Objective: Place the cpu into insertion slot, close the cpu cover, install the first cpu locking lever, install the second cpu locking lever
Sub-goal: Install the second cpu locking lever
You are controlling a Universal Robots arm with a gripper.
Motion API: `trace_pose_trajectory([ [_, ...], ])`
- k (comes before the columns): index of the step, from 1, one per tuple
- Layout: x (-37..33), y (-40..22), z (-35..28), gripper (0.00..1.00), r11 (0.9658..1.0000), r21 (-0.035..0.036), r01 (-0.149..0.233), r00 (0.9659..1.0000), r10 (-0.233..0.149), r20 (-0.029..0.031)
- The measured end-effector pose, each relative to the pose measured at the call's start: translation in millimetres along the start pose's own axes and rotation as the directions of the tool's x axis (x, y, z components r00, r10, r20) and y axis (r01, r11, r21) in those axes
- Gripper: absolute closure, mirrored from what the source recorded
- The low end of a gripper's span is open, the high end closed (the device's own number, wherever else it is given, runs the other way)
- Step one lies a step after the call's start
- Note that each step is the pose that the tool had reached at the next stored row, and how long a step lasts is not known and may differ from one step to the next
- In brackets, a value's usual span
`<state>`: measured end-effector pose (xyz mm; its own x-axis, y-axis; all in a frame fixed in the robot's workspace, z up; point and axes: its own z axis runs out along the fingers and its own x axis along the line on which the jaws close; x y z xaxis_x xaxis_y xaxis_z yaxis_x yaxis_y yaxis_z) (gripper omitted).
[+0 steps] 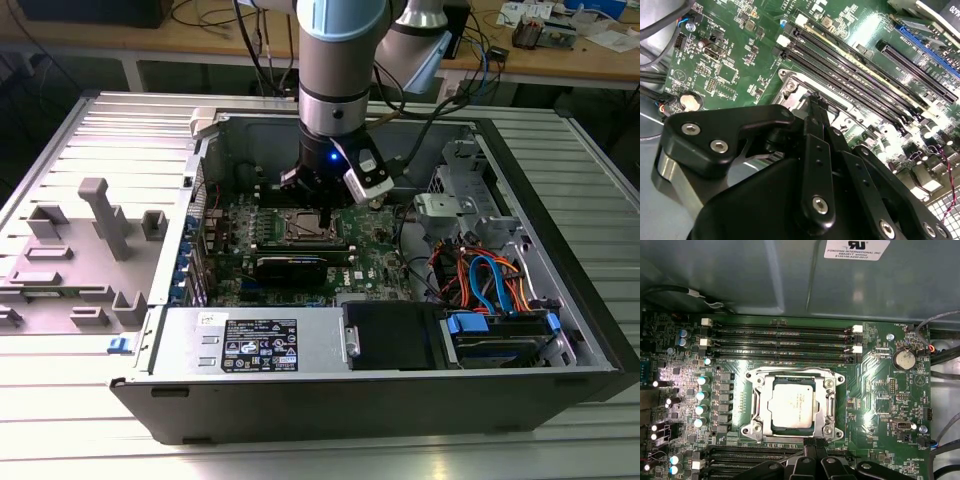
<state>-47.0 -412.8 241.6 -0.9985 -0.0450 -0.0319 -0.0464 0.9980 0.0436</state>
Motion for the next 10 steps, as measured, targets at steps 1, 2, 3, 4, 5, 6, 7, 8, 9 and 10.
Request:
trace_pose_trajectory([
  [1, 0.0, -1.0, -0.1, 0.89, 1.0000, -0.0001, 0.000, 1.0000, 0.000, 0.0000],
  [2, 0.2, -2.7, -0.1, 0.89, 1.0000, -0.0077, 0.000, 1.0000, 0.000, 0.0005],
  [3, 0.8, -3.2, 0.0, 0.89, 0.9998, -0.0193, 0.000, 1.0000, 0.000, 0.0010],
  [4, 2.0, -4.2, 0.0, 0.89, 0.9993, -0.0376, -0.001, 1.0000, 0.001, 0.0017],
  [5, 3.4, -4.7, 0.1, 0.89, 0.9988, -0.0489, -0.001, 1.0000, 0.002, 0.0023],
  [6, 3.8, -5.7, 0.3, 0.89, 0.9986, -0.0529, -0.001, 1.0000, 0.001, 0.0024],
  [7, 5.3, -7.8, 0.5, 0.89, 0.9986, -0.0535, -0.001, 1.0000, 0.002, 0.0025],
  [8, 6.3, -9.3, 0.6, 0.89, 0.9986, -0.0535, -0.001, 1.0000, 0.001, 0.0025],
  [9, 7.0, -10.0, 0.7, 0.89, 0.9986, -0.0535, -0.002, 1.0000, 0.002, 0.0024],
  [10, 8.2, -10.5, 0.9, 0.89, 0.9986, -0.0535, -0.001, 1.0000, 0.002, 0.0023],
])
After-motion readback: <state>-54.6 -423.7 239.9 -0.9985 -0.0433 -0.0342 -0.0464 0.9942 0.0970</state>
